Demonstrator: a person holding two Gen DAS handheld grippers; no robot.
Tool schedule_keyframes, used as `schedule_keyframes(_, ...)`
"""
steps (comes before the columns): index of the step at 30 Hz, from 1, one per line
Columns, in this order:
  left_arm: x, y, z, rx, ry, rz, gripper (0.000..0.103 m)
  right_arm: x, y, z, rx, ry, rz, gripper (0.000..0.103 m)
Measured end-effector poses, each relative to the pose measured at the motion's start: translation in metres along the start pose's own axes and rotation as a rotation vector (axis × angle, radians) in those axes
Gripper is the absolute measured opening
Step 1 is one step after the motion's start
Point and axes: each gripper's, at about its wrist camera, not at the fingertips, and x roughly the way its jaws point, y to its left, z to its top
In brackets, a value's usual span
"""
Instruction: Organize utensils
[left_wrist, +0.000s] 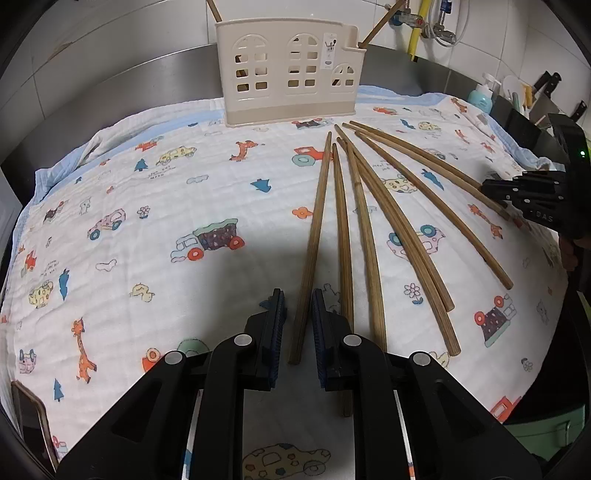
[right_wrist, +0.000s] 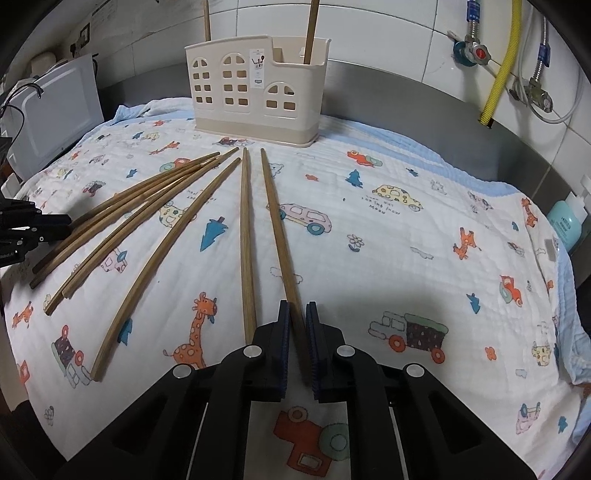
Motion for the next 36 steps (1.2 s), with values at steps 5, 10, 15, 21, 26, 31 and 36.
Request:
schedule_keyframes(5,-0.002,0.0,0.0,-0.002,0.003,-0.006,0.009,-0.006,0.0,0.0,0.012,-0.011,0.005,0.008)
schedule_keyframes(10,-0.006,0.001,-0.001,-0.012,-0.004,-0.011,0.008,-0.018,0.001,0.002,0.026,-0.035,0.007,0.007)
schedule_keyframes(15,-0.011,0.004,-0.001,-0.02,-0.017,-0.016,0.007,-0.03,0.003,0.006,0.039,-0.064,0.01,0.007)
schedule_keyframes(21,-0.01,0.006,-0.003,-0.036,-0.008,-0.033,0.007,-0.041,0.006,0.01,0.043,-0.086,0.014,0.007)
schedule_keyframes(26,-0.009,0.008,-0.006,-0.055,-0.008,-0.044,0.009,-0.044,0.007,0.012,0.042,-0.09,0.012,0.007)
schedule_keyframes(31,-0.005,0.007,-0.008,-0.051,0.003,-0.041,0.01,-0.044,0.007,0.012,0.047,-0.093,0.016,0.007)
schedule_keyframes(36,-0.003,0.007,-0.007,-0.051,-0.002,-0.037,0.01,-0.042,0.009,0.012,0.046,-0.089,0.018,0.007)
